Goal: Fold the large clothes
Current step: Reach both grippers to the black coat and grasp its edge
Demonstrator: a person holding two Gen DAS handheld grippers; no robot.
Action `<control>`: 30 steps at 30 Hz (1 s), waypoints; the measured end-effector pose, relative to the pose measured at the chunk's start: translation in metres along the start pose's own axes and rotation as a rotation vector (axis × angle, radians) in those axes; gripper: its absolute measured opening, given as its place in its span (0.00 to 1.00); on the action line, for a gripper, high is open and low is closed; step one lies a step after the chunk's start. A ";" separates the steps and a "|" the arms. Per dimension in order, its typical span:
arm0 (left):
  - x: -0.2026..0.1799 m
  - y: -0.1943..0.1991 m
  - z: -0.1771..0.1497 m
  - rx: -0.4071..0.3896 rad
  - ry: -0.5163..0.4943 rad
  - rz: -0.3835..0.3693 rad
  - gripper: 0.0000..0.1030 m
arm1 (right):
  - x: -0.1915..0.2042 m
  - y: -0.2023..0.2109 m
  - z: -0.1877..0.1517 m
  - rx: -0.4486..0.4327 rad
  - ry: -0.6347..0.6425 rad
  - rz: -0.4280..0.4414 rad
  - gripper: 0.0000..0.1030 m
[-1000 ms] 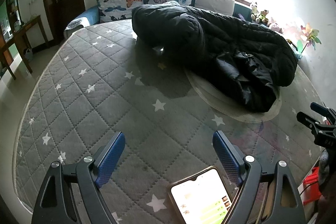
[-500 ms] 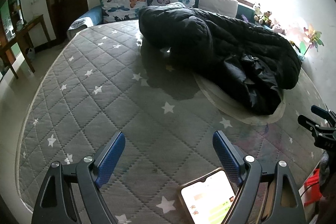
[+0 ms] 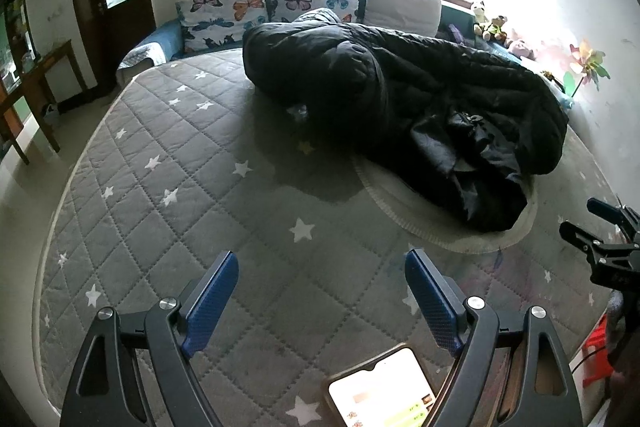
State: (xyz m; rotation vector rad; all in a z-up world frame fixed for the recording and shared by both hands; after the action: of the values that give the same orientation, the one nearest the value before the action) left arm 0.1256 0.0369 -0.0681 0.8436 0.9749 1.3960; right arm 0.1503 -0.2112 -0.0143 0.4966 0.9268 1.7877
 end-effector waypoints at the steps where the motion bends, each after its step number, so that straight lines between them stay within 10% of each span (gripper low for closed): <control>1: -0.001 -0.001 0.002 0.004 -0.006 0.001 0.89 | -0.002 -0.001 0.001 0.004 -0.002 -0.001 1.00; 30: 0.055 0.027 0.191 -0.042 0.061 -0.038 0.89 | -0.160 -0.004 0.112 -0.036 -0.281 -0.074 1.00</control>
State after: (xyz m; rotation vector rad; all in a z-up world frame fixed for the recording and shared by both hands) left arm 0.2866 0.1071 0.0282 0.7512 0.9998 1.4116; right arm 0.2943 -0.3165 0.0656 0.6636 0.7073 1.6153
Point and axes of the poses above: each gripper's, at about its wrist camera, not at the fingertips, and y roughly against the way its jaws point, x to its left, z to its top, the point moved 9 cm from there along -y, roughly the way its jaws point, and after that the axes turned 14 degrees about x, right-handed, at the moved point
